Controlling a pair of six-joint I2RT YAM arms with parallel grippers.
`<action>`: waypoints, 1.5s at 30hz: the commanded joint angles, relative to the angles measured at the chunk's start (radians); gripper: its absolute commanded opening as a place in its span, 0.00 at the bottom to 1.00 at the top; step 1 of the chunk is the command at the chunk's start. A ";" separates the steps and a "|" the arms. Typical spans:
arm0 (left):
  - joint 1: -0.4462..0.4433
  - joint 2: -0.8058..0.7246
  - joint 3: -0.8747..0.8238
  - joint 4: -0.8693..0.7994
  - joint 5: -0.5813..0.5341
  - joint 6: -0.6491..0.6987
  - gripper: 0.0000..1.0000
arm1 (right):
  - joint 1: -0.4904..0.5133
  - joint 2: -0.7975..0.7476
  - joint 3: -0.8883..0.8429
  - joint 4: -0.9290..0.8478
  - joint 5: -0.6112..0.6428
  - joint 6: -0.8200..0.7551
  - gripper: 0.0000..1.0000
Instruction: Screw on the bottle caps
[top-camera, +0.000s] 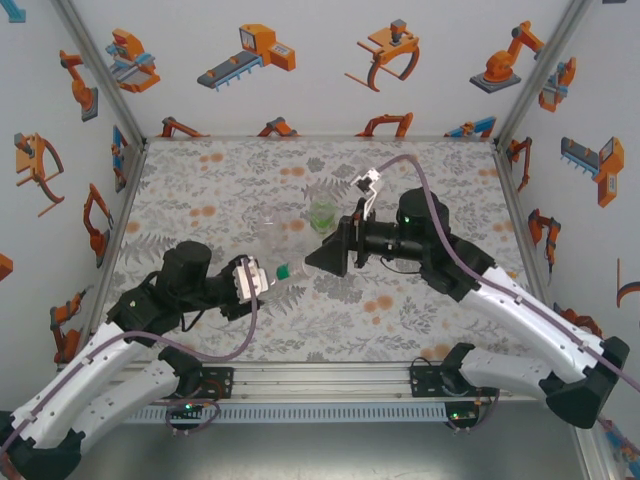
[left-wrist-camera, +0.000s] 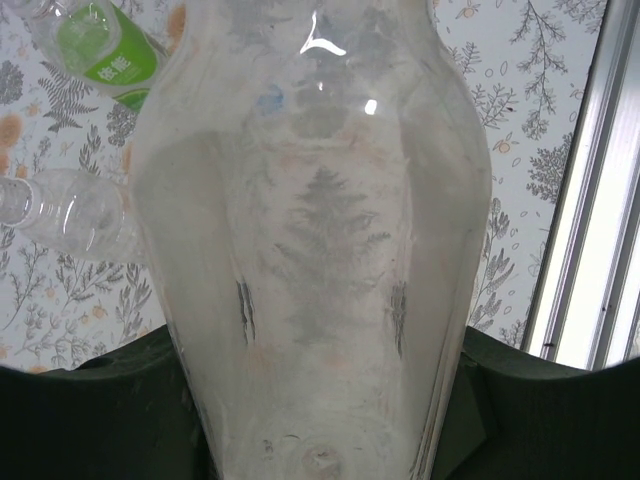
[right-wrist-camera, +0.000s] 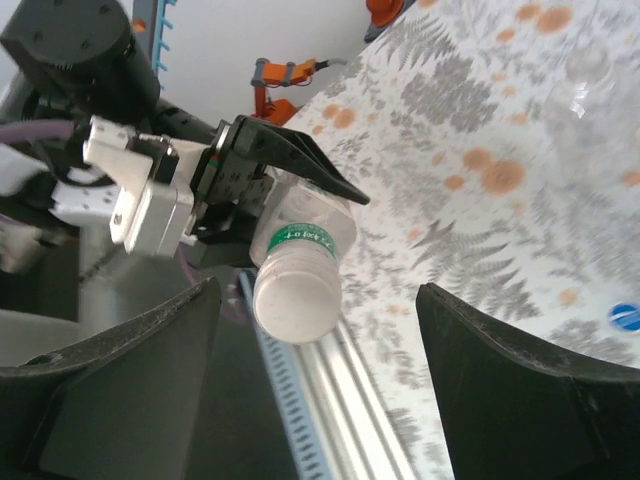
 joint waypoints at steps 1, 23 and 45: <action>-0.005 -0.006 -0.004 0.014 0.051 0.032 0.00 | -0.001 -0.036 0.013 -0.049 -0.050 -0.325 0.70; -0.005 -0.005 0.003 0.003 0.076 0.037 0.00 | 0.013 0.028 -0.044 0.159 -0.418 -0.874 0.69; -0.005 -0.001 0.004 -0.020 0.072 0.044 0.00 | 0.035 0.033 -0.114 0.201 -0.381 -0.840 0.53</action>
